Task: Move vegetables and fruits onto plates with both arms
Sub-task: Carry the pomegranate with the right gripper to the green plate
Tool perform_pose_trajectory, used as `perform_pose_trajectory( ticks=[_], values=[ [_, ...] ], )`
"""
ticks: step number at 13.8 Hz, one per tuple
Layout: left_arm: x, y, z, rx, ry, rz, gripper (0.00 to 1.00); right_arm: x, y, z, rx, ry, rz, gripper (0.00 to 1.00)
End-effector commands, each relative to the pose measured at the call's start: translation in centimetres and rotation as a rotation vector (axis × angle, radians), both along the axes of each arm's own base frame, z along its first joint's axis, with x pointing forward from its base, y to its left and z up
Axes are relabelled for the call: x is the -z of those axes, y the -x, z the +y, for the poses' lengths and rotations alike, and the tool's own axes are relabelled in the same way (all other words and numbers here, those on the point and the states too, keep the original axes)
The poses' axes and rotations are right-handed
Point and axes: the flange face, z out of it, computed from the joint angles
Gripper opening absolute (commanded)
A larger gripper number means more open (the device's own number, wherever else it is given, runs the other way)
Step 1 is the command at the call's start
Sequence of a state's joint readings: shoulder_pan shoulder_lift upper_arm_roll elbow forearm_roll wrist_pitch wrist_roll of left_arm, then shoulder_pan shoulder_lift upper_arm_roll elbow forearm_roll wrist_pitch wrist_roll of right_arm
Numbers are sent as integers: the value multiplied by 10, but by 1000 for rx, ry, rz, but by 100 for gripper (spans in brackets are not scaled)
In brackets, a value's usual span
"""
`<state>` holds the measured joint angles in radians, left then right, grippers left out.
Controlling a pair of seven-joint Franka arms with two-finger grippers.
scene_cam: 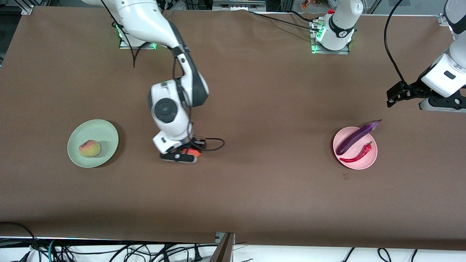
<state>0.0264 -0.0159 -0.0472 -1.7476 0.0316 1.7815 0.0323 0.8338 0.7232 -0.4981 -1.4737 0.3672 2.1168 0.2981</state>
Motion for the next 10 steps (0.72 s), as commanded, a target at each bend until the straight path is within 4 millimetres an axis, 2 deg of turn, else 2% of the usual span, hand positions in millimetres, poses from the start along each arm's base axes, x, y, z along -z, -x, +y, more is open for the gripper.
perform_pose_trajectory(
  ticks=[1, 3, 6, 8, 10],
  values=[
    [-7, 0, 1, -10, 12, 8, 100, -22, -10, -82, -97, -9, 128, 33],
    [-6, 0, 2, -10, 11, 12, 100, -24, -17, -138, -172, 8, 191, 34],
    [-6, 0, 2, -10, 11, 12, 100, -5, -20, -225, -228, -3, 255, 34],
    [-6, 0, 2, -10, 13, 12, 100, 9, -23, -272, -265, -15, 276, 34],
    [-7, 0, 1, -9, 16, 10, 100, 21, -23, -309, -291, -25, 293, 34]
  ],
)
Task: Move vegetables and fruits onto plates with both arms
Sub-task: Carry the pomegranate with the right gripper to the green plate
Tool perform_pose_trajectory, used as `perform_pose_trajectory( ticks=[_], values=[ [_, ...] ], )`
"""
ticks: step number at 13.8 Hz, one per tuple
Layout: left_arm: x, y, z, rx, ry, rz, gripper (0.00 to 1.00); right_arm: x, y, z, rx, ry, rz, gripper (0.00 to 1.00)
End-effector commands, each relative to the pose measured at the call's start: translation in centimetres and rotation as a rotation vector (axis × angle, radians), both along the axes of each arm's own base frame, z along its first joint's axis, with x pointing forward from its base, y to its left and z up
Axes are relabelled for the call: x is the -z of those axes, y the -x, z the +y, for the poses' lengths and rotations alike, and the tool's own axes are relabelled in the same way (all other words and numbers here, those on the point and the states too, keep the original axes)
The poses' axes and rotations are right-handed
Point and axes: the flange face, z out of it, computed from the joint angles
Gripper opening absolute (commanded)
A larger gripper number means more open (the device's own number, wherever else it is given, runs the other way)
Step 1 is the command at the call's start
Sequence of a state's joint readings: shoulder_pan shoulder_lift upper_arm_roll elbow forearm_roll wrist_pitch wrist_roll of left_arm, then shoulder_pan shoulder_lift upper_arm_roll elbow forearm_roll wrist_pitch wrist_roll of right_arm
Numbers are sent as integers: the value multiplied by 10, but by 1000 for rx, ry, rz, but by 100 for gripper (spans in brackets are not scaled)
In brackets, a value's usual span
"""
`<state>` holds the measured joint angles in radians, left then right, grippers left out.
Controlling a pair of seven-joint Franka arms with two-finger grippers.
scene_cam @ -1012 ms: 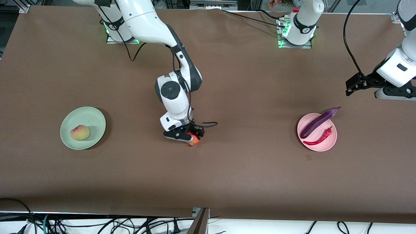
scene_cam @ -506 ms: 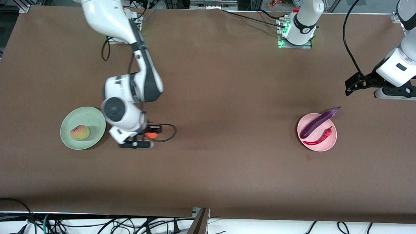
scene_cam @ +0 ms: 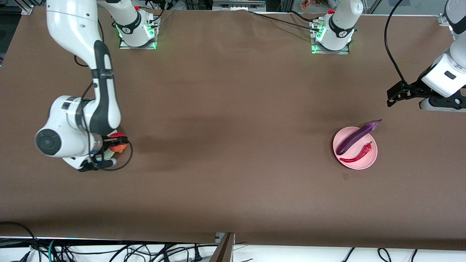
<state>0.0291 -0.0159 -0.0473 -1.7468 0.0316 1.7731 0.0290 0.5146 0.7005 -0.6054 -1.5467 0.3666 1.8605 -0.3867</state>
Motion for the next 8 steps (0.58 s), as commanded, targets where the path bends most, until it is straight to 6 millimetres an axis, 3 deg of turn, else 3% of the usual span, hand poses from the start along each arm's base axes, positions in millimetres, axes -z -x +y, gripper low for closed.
perform_pose_trajectory(
  ticks=[1, 8],
  values=[
    [-7, -1, -3, 0, 16, 4, 100, 12, 3, -35, -42, -16, 26, 34],
    [-10, 0, -8, 7, 19, 7, 100, 43, 11, -61, -25, 9, 22, 34]
  ],
)
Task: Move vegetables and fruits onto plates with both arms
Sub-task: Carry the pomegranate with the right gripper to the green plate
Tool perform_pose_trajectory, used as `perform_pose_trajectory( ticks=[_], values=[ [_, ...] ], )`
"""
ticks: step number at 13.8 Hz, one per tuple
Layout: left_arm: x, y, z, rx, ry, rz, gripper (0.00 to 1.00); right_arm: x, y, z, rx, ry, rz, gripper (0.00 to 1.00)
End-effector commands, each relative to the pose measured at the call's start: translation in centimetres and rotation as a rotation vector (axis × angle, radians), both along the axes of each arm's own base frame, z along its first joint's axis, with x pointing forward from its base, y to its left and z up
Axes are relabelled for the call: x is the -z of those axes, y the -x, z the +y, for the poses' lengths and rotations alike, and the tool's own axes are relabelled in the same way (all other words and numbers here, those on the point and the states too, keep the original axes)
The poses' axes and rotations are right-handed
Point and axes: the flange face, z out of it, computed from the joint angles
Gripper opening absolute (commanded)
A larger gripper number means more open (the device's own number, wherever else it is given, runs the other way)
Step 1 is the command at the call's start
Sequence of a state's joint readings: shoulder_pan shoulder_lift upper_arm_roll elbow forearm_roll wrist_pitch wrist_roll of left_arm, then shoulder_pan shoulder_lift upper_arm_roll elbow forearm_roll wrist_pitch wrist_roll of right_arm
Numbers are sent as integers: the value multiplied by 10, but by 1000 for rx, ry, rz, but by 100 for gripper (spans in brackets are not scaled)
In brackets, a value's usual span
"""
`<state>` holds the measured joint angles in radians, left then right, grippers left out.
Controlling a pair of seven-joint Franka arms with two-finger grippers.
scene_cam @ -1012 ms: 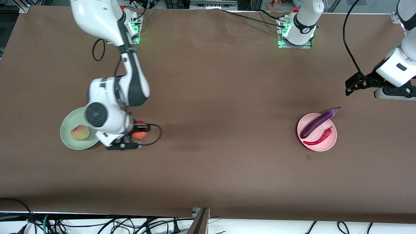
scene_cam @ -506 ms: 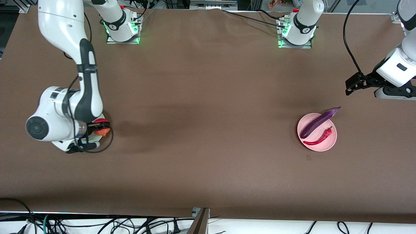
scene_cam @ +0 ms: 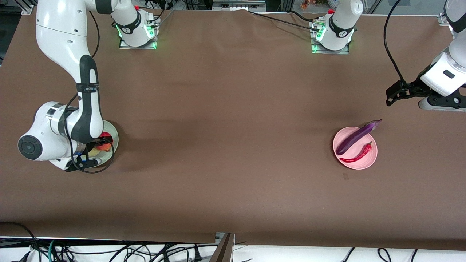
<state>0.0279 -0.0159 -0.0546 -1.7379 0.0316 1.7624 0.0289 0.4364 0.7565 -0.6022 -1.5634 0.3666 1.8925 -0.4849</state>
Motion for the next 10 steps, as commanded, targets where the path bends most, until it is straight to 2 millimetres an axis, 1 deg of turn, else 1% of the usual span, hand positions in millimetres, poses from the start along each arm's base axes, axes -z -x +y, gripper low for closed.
perform_pose_trajectory(
  ticks=[1, 2, 3, 4, 6, 7, 9, 10],
  values=[
    [-7, -1, -3, -1, 19, 6, 100, 8, 7, -6, -10, 7, -20, 34],
    [-7, -1, -3, 1, 21, 6, 100, 9, 8, -7, -7, 7, -18, 39],
    [-5, -2, -3, 7, 22, 10, 100, 9, 8, -6, -7, 6, -19, 62],
    [-5, -2, -3, 5, 22, 9, 100, 7, 6, -5, -7, 5, -22, 100],
    [-6, -2, -4, 5, 22, 7, 100, -4, 2, -3, -9, 1, -37, 100],
    [-5, -2, -4, 7, 22, 9, 100, -14, -4, 0, -15, 0, -56, 100],
    [-6, -2, -3, 10, 22, 7, 100, -30, -8, 4, -19, -13, -51, 100],
    [-6, -2, -4, 10, 22, 7, 100, -39, -8, 2, -15, -16, -47, 100]
  ],
)
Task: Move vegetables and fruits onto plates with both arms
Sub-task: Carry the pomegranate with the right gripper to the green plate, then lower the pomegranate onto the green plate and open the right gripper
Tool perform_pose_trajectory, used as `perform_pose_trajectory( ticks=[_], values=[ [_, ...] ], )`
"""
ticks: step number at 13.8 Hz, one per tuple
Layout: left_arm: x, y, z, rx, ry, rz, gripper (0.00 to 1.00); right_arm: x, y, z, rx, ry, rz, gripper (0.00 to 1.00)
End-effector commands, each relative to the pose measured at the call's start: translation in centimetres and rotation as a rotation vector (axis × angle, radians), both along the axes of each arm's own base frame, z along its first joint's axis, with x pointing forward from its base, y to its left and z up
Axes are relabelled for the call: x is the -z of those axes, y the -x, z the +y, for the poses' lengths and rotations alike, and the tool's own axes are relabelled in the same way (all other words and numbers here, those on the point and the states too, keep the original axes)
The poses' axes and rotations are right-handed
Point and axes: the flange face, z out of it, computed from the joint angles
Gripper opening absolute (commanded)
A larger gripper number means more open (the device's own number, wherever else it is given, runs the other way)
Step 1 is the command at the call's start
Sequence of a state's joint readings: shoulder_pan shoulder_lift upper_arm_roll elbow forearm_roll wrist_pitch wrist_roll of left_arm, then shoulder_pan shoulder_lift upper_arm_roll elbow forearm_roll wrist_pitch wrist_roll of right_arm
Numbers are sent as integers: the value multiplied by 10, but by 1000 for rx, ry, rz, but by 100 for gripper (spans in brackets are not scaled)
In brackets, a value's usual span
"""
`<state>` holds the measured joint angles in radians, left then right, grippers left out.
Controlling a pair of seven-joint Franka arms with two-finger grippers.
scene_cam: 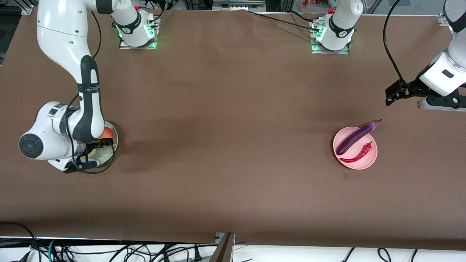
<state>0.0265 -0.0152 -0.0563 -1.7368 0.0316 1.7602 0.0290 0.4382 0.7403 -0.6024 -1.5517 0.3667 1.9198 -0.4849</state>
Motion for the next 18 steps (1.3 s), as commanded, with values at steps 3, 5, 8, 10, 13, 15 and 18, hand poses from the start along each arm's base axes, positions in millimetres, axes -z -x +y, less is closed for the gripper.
perform_pose_trajectory(
  ticks=[3, 5, 8, 10, 13, 15, 18],
  values=[
    [-9, -7, -2, 7, 23, -2, 100, -53, -7, 6, -7, -24, 15, 100],
    [-9, -9, -2, 5, 24, 1, 100, -71, -9, 7, 15, -18, 29, 100],
    [-9, -9, -2, 5, 24, 3, 100, -117, -4, 11, 89, -35, 17, 100],
    [-9, -8, -2, 5, 23, 6, 100, -148, 5, 20, 125, -16, 21, 100],
    [-8, -8, -1, -1, 23, 13, 100, -205, 33, 32, 209, 1, 14, 100],
    [-8, -8, -1, -1, 25, 15, 100, -244, 53, 38, 255, 19, 9, 100],
    [-8, -7, -3, 0, 25, 16, 100, -290, 91, 44, 271, 5, -21, 100]
  ],
)
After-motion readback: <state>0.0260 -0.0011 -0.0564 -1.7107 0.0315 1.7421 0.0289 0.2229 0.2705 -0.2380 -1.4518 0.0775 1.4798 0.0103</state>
